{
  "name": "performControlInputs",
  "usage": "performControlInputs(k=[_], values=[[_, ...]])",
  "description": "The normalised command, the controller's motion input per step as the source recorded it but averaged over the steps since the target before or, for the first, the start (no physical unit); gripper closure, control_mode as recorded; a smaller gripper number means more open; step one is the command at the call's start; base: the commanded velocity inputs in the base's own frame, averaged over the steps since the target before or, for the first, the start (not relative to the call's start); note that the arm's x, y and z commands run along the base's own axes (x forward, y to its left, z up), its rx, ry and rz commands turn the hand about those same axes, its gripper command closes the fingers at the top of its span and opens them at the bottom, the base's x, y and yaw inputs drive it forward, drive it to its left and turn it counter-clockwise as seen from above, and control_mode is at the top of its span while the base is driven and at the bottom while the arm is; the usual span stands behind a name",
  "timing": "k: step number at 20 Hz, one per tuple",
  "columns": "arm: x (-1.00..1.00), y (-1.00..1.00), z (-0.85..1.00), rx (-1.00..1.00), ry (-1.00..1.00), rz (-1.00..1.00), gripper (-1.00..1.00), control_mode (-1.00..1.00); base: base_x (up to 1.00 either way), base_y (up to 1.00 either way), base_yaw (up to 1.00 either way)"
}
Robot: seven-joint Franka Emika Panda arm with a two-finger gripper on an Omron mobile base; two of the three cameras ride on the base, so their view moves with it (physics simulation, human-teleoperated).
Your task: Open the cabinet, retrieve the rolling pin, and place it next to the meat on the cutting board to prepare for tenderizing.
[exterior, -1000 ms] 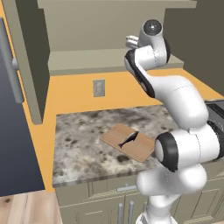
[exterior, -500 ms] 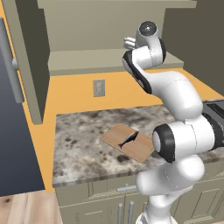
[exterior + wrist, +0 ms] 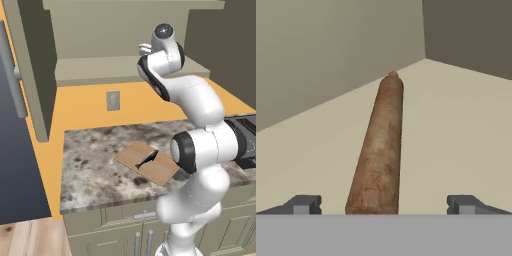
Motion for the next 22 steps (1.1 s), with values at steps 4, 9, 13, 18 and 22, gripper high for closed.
performControlInputs(k=[4,9,13,18,22], values=[[0.2,0.0,-0.12,0.0,0.06,0.0,-1.0,-1.0,0.0,0.0,0.0],[0.16,0.0,-0.25,0.0,0.07,0.0,1.0,-1.0,0.0,0.0,0.0],[0.01,0.0,-0.31,0.0,0.01,0.0,1.0,-1.0,0.0,0.0,0.0],[-0.19,0.0,-0.31,0.03,-0.1,0.0,1.0,-1.0,0.0,0.0,0.0],[-0.82,0.02,-0.07,0.04,-0.25,0.0,1.0,-1.0,0.0,0.0,0.0]])
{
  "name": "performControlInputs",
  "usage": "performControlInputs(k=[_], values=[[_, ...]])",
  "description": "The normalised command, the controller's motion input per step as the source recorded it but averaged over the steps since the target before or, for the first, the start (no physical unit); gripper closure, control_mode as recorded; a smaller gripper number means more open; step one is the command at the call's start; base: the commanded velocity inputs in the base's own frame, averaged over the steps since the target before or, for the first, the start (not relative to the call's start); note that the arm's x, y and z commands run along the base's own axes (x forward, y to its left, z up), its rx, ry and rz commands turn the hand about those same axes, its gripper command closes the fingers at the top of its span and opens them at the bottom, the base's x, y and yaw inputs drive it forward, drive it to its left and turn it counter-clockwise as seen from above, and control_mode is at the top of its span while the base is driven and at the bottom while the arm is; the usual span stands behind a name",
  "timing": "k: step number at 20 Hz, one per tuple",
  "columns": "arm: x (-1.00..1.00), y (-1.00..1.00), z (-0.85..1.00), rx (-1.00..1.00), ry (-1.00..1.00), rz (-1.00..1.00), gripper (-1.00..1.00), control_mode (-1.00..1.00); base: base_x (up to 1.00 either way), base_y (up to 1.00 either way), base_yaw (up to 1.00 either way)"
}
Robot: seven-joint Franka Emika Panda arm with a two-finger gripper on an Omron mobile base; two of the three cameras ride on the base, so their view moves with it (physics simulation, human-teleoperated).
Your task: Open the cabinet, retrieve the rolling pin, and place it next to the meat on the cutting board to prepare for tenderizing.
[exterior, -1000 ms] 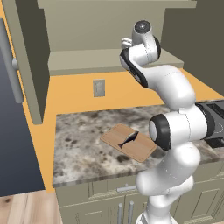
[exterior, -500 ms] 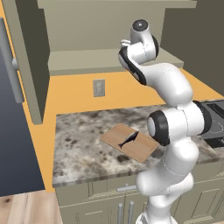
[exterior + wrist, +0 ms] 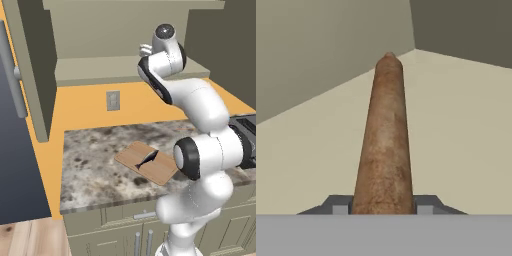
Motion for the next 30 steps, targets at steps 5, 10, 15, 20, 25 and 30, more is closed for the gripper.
performControlInputs(k=[5,10,15,20,25,30], values=[[-0.93,0.13,0.0,0.06,-0.08,0.0,1.0,-1.0,0.0,0.0,0.0],[-0.89,0.22,0.0,0.06,0.03,-0.05,1.0,-1.0,0.0,0.0,0.0],[-0.84,0.28,-0.01,0.01,0.07,-0.13,1.0,-1.0,0.0,0.0,0.0],[-0.82,0.23,-0.21,0.0,0.08,-0.19,1.0,-1.0,0.0,0.0,0.0],[-0.42,0.16,-0.55,0.0,0.08,-0.16,1.0,-1.0,0.0,0.0,0.0],[-0.23,0.17,-0.9,-0.06,0.0,-0.02,1.0,-1.0,0.0,0.0,0.0]])
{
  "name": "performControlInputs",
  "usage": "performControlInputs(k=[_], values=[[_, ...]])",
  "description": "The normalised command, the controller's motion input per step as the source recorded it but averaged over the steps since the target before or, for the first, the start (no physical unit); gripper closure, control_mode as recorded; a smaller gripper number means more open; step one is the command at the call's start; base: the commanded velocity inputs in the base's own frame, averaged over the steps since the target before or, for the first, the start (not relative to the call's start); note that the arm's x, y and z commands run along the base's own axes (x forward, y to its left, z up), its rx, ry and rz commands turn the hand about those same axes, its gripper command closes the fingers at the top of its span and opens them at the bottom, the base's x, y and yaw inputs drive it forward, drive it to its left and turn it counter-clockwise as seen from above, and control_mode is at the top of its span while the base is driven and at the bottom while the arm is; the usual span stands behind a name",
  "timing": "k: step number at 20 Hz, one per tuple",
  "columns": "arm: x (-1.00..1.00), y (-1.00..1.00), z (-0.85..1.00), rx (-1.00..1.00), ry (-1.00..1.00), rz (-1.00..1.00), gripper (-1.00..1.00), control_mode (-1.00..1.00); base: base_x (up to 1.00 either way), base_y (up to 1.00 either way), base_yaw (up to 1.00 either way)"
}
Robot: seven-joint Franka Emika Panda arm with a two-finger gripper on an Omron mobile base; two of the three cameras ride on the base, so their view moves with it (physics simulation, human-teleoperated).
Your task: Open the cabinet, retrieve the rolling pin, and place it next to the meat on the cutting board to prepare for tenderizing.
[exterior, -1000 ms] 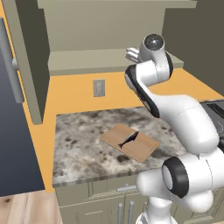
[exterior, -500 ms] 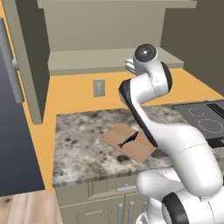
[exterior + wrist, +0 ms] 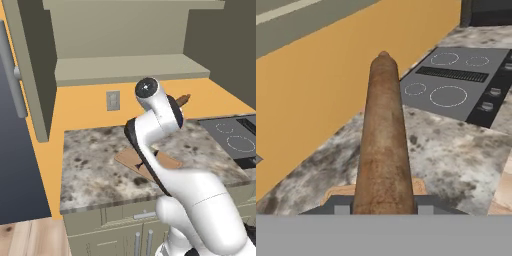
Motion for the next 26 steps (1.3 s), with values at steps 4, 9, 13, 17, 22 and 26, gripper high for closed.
performControlInputs(k=[4,9,13,17,22,26], values=[[-0.14,0.07,-0.98,0.0,0.0,0.0,1.0,-1.0,0.0,0.0,0.0],[-0.12,0.0,-0.93,0.0,0.03,0.0,1.0,-1.0,0.0,0.0,0.0],[-0.01,0.0,-0.85,0.0,0.07,0.0,1.0,-1.0,0.0,0.0,0.0],[0.0,0.0,-0.77,0.0,0.1,0.0,1.0,-1.0,0.0,0.0,0.0],[0.01,0.0,-0.61,0.0,0.12,0.0,1.0,-1.0,0.0,0.0,0.0],[0.19,0.0,-0.47,0.0,0.1,0.0,1.0,-1.0,0.0,0.0,0.0]])
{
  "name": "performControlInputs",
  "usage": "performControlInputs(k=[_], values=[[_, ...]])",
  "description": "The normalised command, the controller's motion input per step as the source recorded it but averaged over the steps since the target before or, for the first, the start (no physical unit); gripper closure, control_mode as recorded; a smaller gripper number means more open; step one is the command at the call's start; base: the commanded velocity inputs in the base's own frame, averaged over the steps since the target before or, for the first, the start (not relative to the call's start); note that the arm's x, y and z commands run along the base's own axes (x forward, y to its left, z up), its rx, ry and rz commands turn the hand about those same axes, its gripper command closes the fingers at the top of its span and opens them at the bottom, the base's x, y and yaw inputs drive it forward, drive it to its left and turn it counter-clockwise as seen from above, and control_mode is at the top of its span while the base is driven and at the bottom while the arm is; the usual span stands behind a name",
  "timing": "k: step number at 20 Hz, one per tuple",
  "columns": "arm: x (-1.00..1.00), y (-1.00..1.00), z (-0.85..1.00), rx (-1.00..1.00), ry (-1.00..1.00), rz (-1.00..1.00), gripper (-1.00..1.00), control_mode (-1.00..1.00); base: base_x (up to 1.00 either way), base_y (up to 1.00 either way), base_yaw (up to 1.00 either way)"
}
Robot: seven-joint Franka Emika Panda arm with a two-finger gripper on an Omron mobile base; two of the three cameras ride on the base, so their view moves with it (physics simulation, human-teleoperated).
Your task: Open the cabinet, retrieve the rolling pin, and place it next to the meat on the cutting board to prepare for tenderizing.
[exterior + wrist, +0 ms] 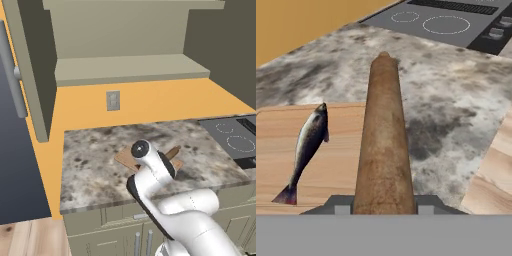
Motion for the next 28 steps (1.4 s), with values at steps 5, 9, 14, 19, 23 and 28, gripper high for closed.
performControlInputs(k=[5,9,14,19,23,28], values=[[0.28,0.0,-0.45,0.0,0.08,0.0,1.0,-1.0,0.0,0.0,0.0],[0.29,0.0,-0.5,0.0,0.03,0.0,1.0,-1.0,0.0,0.0,0.0],[0.37,0.0,-0.44,0.0,0.0,0.0,1.0,-1.0,0.0,0.0,0.0],[0.38,-0.01,-0.36,0.0,0.01,0.0,1.0,-1.0,0.0,0.0,0.0],[0.31,0.0,-0.25,0.0,0.05,0.0,1.0,-1.0,0.0,0.0,0.0],[0.28,0.0,-0.25,0.0,0.07,0.0,-1.0,-1.0,0.0,0.0,0.0]])
